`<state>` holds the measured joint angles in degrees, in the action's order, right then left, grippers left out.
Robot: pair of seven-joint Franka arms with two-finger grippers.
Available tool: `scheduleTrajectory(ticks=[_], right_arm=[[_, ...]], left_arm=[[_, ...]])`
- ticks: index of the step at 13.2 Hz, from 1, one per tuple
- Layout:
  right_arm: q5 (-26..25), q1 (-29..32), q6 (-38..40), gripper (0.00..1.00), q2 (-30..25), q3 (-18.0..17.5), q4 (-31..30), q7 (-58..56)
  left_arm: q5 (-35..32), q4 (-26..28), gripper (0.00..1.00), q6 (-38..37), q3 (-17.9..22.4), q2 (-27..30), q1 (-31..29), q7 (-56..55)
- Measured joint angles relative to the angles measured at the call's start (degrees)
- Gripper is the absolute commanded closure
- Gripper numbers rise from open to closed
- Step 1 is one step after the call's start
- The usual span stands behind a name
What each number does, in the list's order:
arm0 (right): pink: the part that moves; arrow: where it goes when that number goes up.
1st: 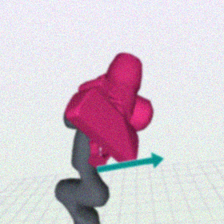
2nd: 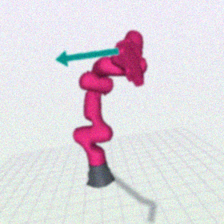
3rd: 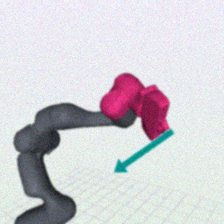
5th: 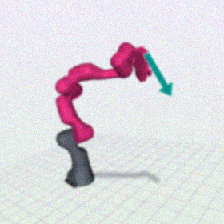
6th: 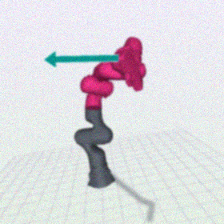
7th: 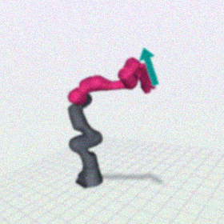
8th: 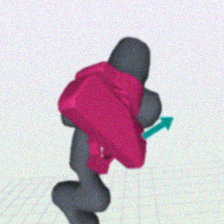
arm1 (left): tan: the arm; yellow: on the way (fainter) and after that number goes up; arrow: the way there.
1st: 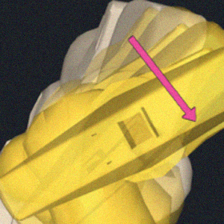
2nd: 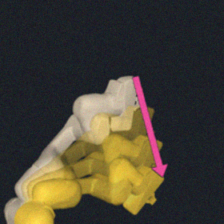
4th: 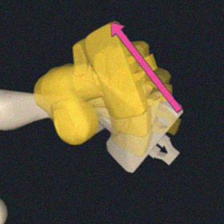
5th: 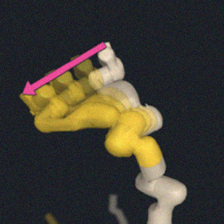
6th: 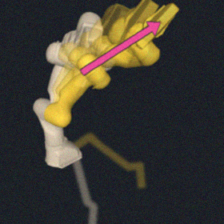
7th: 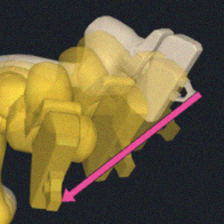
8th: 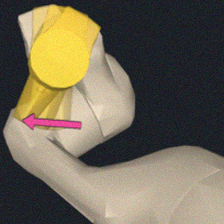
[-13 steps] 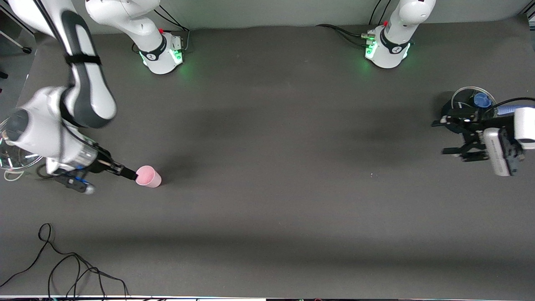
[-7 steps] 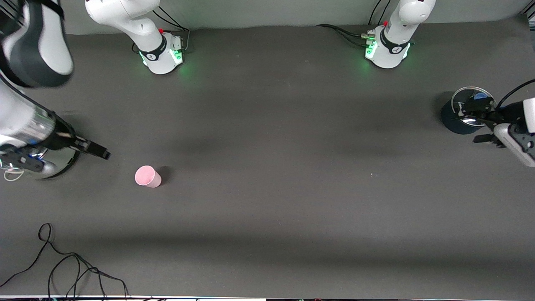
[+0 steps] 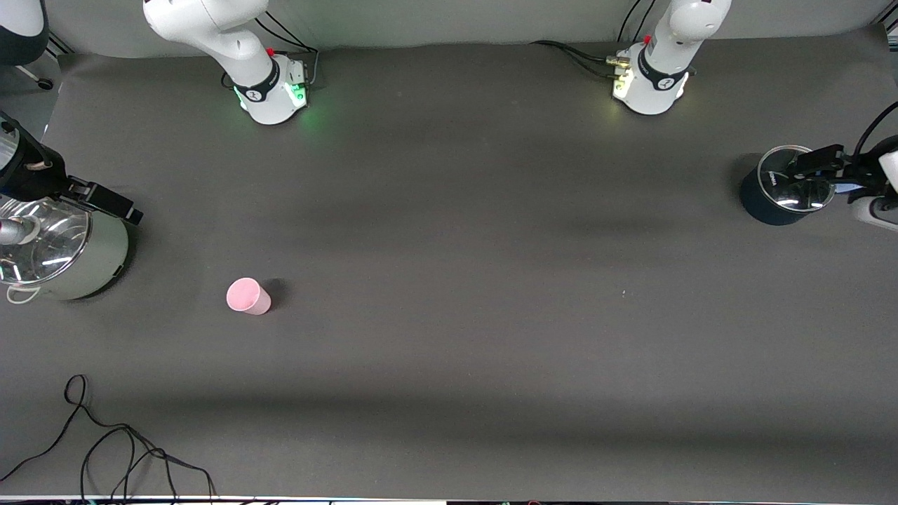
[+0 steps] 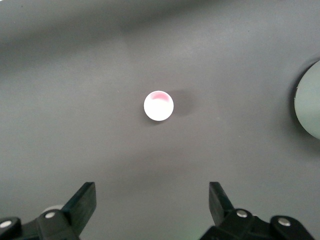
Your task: Transfer pink cup from left to right arm
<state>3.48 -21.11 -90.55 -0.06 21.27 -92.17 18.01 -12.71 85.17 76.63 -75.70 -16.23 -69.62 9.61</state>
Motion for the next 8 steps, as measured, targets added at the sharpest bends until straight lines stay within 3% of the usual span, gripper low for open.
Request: scheduleTrajectory(ticks=[2, 3, 6, 8], right_arm=[[-0.6, 0.4, 0.3, 0.0, 0.1, -0.7, 0.0, 0.0], [-0.9, 2.4, 0.4, 0.0, 0.1, -2.8, 0.0, 0.0], [-1.6, 16.5, 0.4, 0.0, 0.1, -17.6, 0.0, -0.1], [-2.7, 19.6, 0.4, 0.0, 0.1, -21.2, 0.0, -2.9]], left_arm=[[-0.1, -0.5, 0.0, 0.6, 0.0, 0.6, -1.1, -1.0], [-0.1, -0.5, 0.0, 1.0, 0.0, 1.2, -1.1, -1.9], [0.0, -0.3, 0.0, 1.5, -0.3, 4.1, -1.0, -3.8], [0.0, -0.1, 0.0, 1.9, -0.3, 5.6, -0.9, -5.0]])
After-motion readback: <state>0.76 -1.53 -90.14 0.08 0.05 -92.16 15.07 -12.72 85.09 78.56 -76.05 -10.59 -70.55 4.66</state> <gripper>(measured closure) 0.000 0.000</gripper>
